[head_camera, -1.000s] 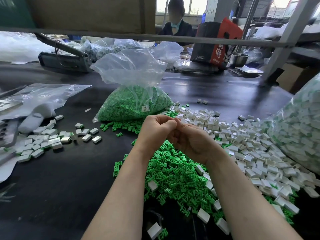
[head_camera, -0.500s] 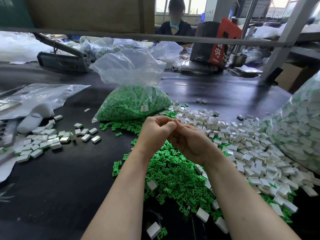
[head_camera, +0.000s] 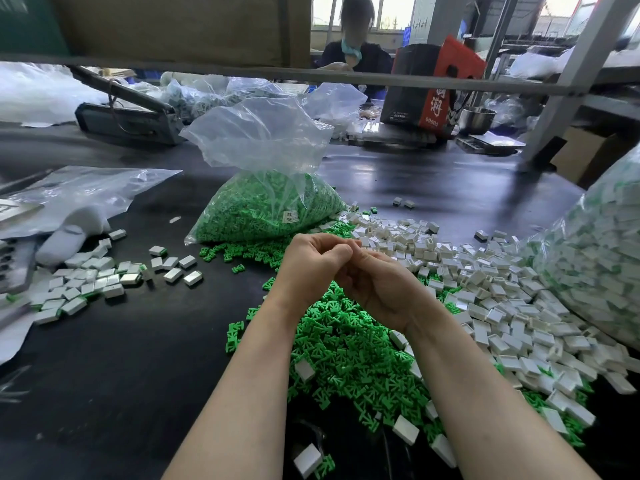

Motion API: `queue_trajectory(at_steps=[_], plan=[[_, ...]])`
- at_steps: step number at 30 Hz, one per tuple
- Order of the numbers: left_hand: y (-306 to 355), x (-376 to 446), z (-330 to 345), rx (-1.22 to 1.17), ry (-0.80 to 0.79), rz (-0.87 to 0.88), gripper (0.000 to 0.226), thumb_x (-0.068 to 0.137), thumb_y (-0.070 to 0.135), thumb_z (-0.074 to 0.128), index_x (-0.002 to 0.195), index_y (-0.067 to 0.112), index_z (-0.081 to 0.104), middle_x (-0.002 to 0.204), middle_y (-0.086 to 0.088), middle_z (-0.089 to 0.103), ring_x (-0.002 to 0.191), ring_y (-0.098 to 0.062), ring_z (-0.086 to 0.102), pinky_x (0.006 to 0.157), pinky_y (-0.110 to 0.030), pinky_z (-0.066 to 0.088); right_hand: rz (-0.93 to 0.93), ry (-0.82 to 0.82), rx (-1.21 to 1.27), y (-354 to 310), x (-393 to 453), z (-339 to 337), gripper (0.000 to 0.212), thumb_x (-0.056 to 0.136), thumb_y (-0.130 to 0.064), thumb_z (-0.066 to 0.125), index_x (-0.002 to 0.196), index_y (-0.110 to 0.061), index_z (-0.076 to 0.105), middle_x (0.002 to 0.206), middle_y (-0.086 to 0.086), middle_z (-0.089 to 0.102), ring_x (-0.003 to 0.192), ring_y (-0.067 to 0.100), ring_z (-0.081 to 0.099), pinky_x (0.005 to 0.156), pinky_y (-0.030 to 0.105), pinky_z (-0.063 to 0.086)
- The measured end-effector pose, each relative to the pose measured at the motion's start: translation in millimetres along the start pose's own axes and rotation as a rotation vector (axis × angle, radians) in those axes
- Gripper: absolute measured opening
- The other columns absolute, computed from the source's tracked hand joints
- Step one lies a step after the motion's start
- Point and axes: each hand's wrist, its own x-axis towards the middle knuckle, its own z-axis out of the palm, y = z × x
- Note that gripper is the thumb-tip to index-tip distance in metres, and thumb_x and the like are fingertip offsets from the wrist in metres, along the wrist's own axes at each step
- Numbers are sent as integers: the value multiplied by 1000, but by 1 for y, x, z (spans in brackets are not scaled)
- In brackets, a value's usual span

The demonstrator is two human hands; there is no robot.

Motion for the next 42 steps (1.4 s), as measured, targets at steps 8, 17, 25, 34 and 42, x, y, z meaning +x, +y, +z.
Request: queue_trajectory(at_steps=[8, 17, 25, 34, 42], plan=[[-1, -1, -6, 37, -115, 25, 14, 94, 8, 56, 96, 2, 69, 76, -5, 71, 61, -10, 58, 72, -31, 51, 18, -40, 53, -4, 0, -3, 36, 88, -42, 55, 97, -12, 72, 79, 5, 57, 68, 9, 56, 59, 17, 45], [-1, -2, -9, 74, -151, 75, 14, 94, 8, 60, 92, 20, 66, 75, 6, 67, 71, -4, 60, 79, -22, 50, 77, -100, 52, -9, -4, -2, 44, 90, -53, 46, 76, -21, 74, 68, -1, 58, 61, 8, 59, 58, 17, 49], [-3, 0, -5, 67, -184, 62, 18, 97, 5, 54, 97, 19, 65, 69, 13, 66, 76, -8, 60, 90, -33, 50, 36, -108, 207, -6, -3, -5, 34, 93, -37, 48, 84, -16, 73, 64, 0, 57, 55, 9, 57, 52, 15, 47], [-5, -1, -7, 116, -192, 51, 18, 97, 3, 53, 109, 7, 66, 100, -8, 70, 91, -11, 61, 99, -37, 48, 11, -93, 222, -3, -3, -4, 30, 93, -31, 48, 88, -14, 72, 67, 0, 56, 55, 8, 54, 52, 14, 46], [-6, -1, -6, 133, -182, 40, 20, 97, 3, 52, 113, 3, 65, 111, -19, 68, 101, -26, 64, 102, -42, 46, -10, -99, 224, -1, -5, -4, 28, 93, -30, 47, 95, -11, 68, 74, 0, 54, 58, 8, 51, 54, 15, 43]])
